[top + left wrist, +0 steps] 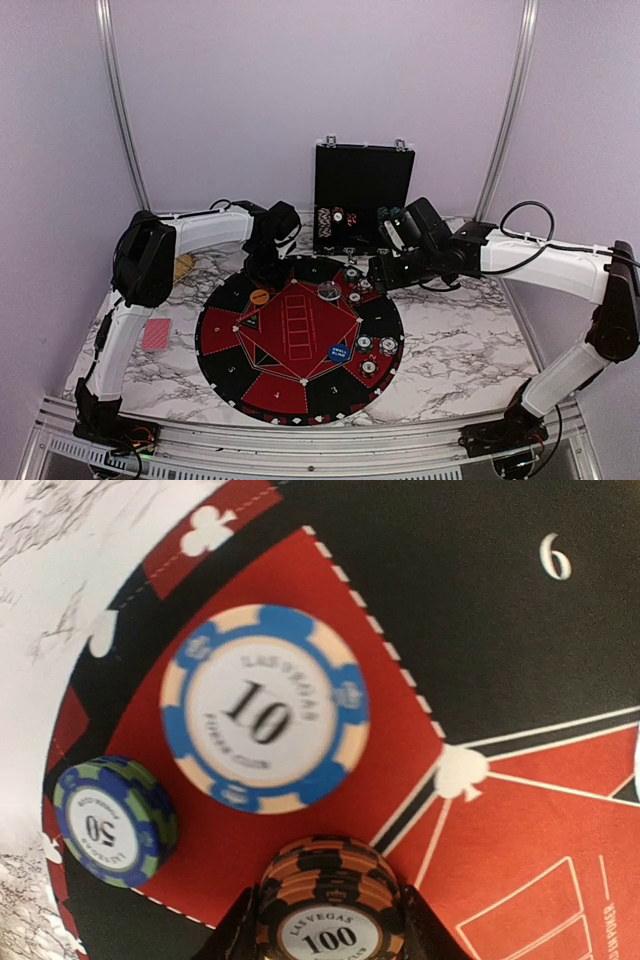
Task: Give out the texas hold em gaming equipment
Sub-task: Move the poker chips pile to the big blind area.
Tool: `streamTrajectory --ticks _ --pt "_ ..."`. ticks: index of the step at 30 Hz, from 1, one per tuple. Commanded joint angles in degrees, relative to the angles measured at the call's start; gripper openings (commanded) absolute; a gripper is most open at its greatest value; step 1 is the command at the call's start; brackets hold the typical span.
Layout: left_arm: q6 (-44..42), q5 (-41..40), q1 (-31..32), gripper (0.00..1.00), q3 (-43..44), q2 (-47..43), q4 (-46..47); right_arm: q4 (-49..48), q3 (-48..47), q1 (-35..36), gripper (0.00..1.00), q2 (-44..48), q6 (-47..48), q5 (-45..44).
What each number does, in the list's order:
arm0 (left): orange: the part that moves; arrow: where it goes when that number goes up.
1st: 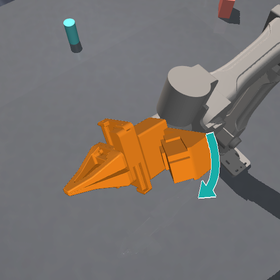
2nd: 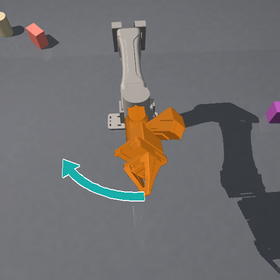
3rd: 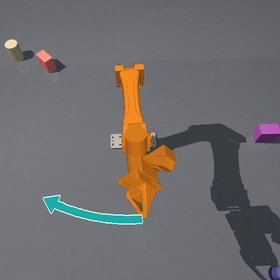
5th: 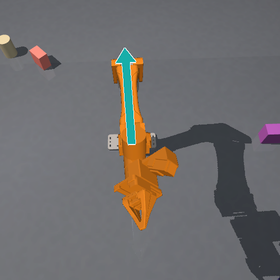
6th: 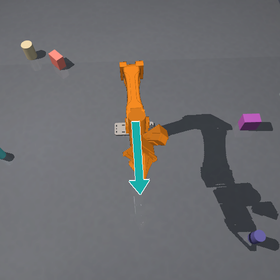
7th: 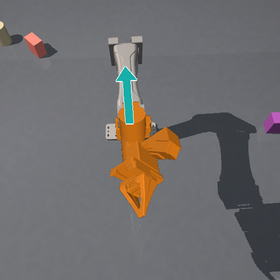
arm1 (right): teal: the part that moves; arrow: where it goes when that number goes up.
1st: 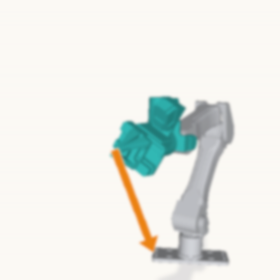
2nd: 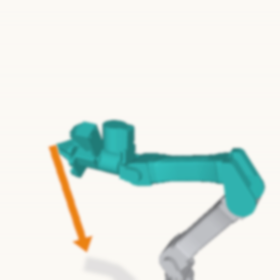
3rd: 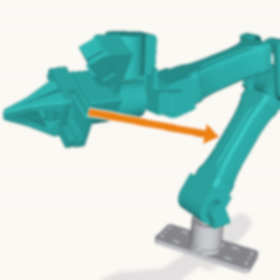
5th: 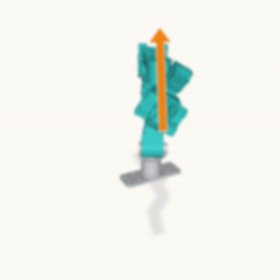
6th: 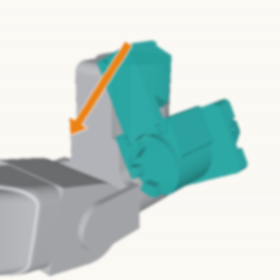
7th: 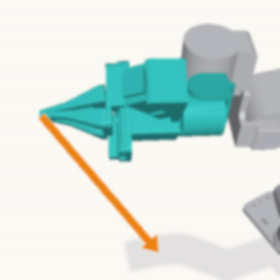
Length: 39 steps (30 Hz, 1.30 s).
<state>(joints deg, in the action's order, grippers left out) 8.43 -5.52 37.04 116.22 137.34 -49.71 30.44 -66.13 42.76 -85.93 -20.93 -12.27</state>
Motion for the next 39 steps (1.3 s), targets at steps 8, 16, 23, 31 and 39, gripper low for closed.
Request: streamTrajectory --ticks 8,16,23,31,39 --pt "0.7 -3.0 -2.0 0.32 -0.2 0.9 -2.6 -1.2 -2.6 -0.5 0.79 -0.8 0.3 0.9" --pt "1.0 -3.6 -2.2 0.37 -0.6 0.7 -2.5 -1.2 -2.7 -0.5 0.79 -0.9 0.3 1.2" --pt "1.1 -2.9 -2.2 0.45 -0.6 0.6 -2.5 -0.9 -2.7 -0.4 0.79 -1.0 0.2 1.3" --pt "1.4 -1.9 -2.2 0.53 -1.8 -0.3 -2.5 -0.7 -2.5 -0.5 0.78 -0.7 0.0 1.3" --pt "1.7 -0.8 -2.2 0.56 -4.2 -1.7 -2.3 -0.6 -2.1 -0.5 0.78 -0.5 -0.4 1.3"
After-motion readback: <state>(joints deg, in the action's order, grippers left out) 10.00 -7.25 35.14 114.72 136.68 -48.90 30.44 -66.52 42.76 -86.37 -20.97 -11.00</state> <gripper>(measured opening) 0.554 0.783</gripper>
